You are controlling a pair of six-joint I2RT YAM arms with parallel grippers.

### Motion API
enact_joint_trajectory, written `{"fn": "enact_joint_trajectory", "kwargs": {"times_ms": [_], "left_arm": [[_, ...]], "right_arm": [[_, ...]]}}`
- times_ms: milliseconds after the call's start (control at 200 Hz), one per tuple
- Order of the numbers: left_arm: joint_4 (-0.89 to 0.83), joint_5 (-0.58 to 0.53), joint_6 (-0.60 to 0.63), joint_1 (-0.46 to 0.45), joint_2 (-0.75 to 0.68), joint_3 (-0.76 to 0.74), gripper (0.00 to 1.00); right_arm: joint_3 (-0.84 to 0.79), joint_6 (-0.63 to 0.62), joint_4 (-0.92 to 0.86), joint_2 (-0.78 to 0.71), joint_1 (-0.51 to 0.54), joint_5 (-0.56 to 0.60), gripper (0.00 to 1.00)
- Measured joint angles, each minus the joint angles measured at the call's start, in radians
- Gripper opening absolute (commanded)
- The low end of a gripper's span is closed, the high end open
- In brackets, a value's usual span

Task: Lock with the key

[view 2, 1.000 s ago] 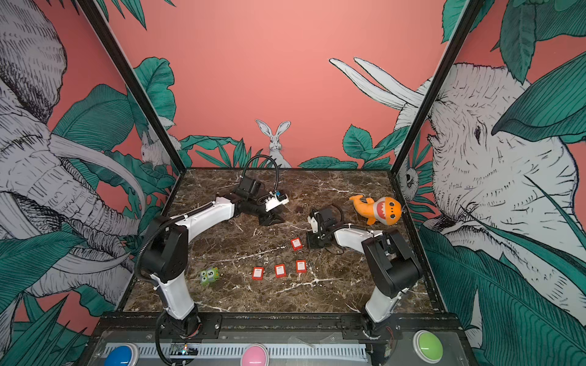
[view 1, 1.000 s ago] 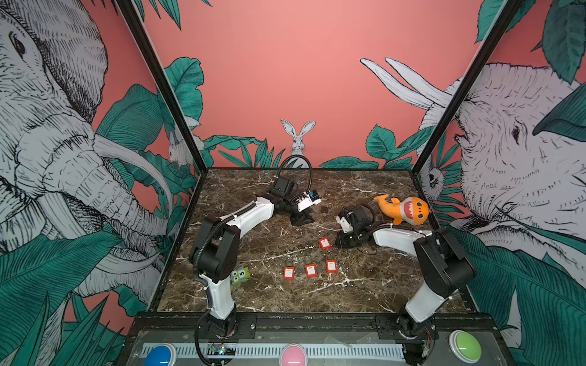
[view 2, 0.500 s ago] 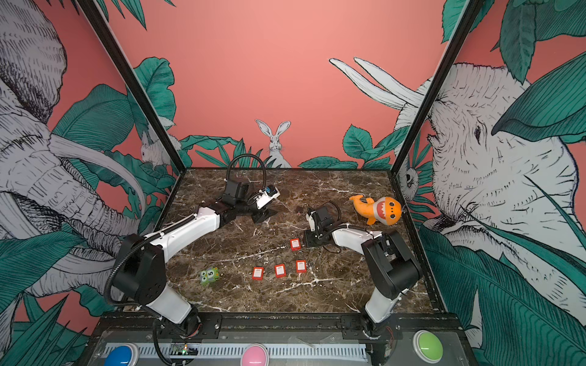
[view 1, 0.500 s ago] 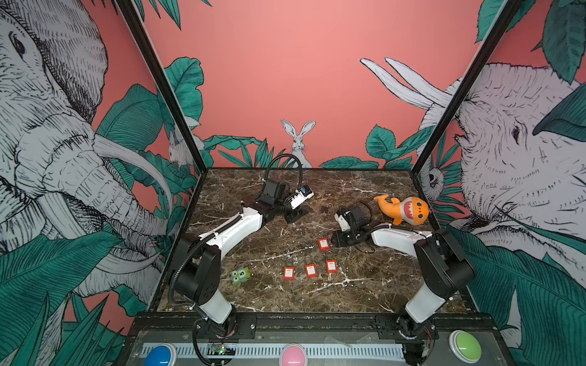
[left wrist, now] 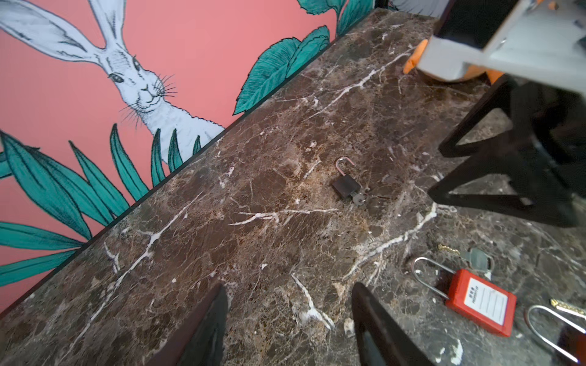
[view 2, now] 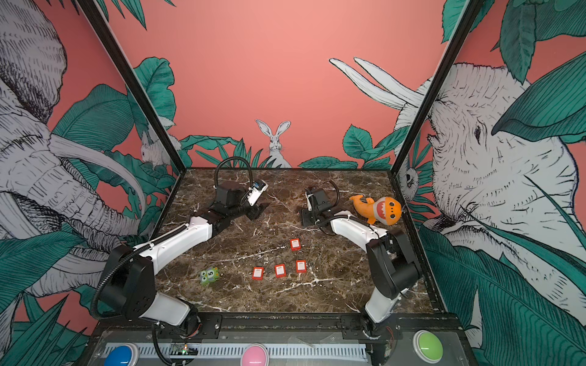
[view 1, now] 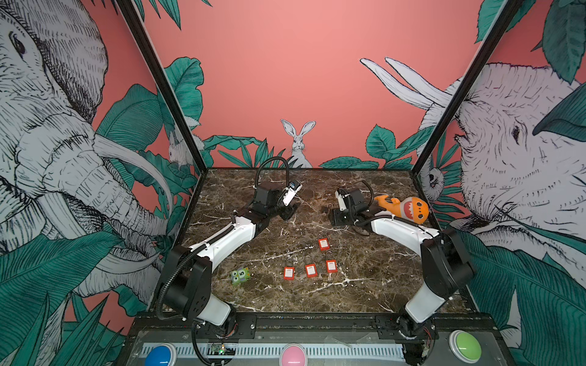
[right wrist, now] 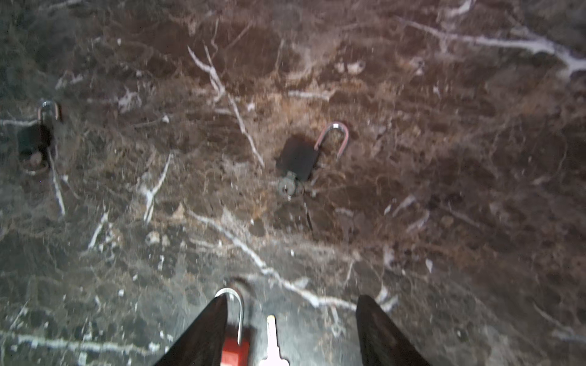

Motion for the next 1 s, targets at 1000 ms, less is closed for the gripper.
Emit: {"fn": "enact_joint_trajectory", "kwargs": {"times_ms": [1000], "left_arm": [[0.052, -0.168, -0.131, 0.002, -0.002, -0.017, 0.56]], "right_arm": [[0.438, 0.227, -0.153, 0.456, 0.04, 0.153, 0.45]]}}
